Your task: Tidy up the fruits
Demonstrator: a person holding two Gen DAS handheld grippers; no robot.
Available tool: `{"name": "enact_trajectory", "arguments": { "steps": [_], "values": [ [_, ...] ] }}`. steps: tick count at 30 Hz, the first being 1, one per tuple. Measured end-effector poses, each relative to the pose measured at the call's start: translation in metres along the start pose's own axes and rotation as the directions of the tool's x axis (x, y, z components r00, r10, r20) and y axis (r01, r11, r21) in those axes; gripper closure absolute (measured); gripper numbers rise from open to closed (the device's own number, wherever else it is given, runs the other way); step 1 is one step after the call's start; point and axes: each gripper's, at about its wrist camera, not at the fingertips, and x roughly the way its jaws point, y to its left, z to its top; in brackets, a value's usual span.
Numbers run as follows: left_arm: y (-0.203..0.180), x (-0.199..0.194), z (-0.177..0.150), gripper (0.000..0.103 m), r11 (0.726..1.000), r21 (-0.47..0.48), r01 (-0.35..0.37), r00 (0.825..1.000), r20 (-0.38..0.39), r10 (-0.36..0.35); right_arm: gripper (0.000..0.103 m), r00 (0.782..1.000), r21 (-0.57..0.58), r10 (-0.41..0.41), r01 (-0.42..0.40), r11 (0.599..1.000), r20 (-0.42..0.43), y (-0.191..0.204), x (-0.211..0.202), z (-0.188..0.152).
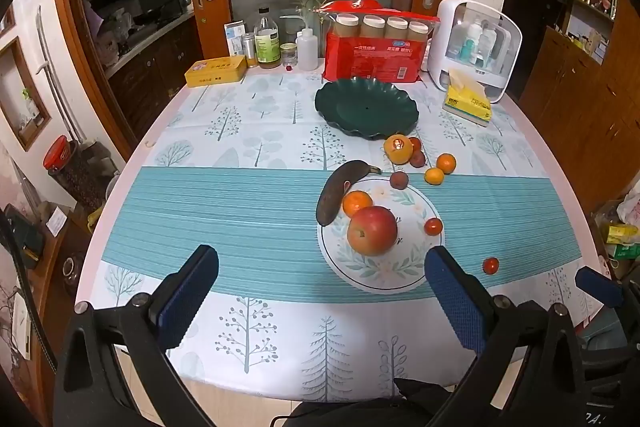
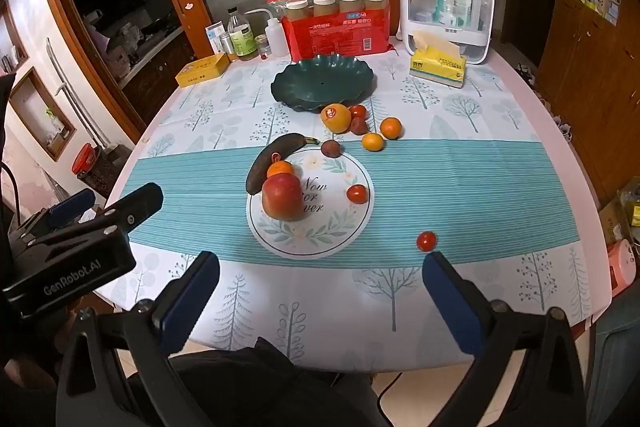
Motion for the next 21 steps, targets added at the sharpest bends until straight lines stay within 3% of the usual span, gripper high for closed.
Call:
{"name": "enact_trajectory", "arguments": {
  "steps": [21],
  "values": [
    [0.007, -0.004, -0.002, 0.001, 0.999, 0.012, 0.031, 1.0, -0.007, -0.031, 0.001, 1.0, 0.022, -0.019, 0.019, 1.0, -0.008, 0.008, 0.001, -0.005]
  ]
}}
